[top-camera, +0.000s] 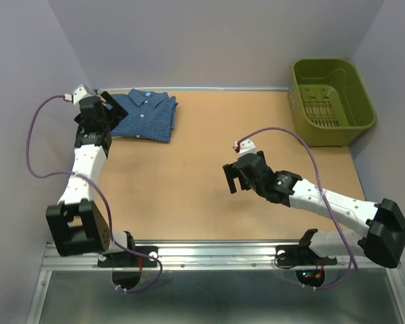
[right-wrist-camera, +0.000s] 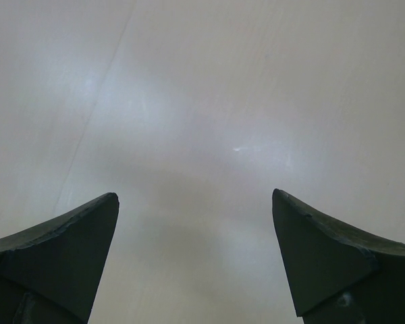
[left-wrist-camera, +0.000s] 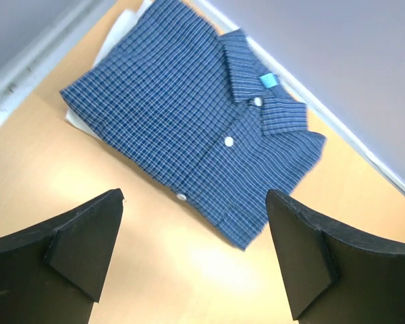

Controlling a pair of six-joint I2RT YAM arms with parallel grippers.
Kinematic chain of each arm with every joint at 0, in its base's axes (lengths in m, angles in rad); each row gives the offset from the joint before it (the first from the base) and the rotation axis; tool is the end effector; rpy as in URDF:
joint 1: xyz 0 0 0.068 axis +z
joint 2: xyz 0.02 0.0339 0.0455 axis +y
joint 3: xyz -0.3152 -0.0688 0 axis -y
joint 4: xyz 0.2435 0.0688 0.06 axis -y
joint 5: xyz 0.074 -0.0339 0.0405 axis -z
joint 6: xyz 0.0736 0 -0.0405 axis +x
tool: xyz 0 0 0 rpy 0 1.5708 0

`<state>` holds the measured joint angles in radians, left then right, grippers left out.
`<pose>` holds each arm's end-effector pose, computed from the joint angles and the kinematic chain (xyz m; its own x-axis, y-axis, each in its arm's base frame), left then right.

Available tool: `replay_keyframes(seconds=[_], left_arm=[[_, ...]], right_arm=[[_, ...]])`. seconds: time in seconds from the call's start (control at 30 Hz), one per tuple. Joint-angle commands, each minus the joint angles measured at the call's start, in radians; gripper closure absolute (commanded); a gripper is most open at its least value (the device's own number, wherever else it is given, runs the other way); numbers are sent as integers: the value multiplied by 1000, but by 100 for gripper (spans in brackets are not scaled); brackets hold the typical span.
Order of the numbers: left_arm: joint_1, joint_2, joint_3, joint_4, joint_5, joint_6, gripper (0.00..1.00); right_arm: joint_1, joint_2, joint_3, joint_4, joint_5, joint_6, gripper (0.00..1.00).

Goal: Fold and stack the long sleeve shirts
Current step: Neatly place the folded shirt to the corner

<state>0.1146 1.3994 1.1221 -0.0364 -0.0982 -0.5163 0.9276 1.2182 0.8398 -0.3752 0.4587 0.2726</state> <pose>0.3538 0.0480 0.3697 -0.1647 -0.5135 -0.8421 -0.3309 0.8331 -0.4433 0.1830 0.1898 0.2793 -0.5363 -0.3130 -0.7839 -0.3940 0.9142 -0.0955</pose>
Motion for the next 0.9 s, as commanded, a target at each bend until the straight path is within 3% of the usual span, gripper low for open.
replay_keyframes(seconds=[0.0, 0.23, 0.3, 0.43, 0.57, 0.87], left_arm=[[7, -241, -8, -126, 3, 151, 1], [-73, -662, -19, -298, -49, 268, 1], [-111, -706, 8, -350, -127, 294, 1], [-225, -784, 64, -457, -309, 315, 1], [-279, -940, 0, -438, -425, 325, 1], [-300, -1138, -168, -396, -509, 306, 1]], right_arm=[[-140, -17, 111, -37, 14, 94, 0], [-458, -45, 255, -111, 11, 136, 0], [-493, -74, 277, -131, 72, 122, 0], [-510, -207, 286, -165, 236, 85, 0], [-510, -428, 243, -168, 342, 60, 0], [-510, -712, 81, -165, 313, 27, 0]])
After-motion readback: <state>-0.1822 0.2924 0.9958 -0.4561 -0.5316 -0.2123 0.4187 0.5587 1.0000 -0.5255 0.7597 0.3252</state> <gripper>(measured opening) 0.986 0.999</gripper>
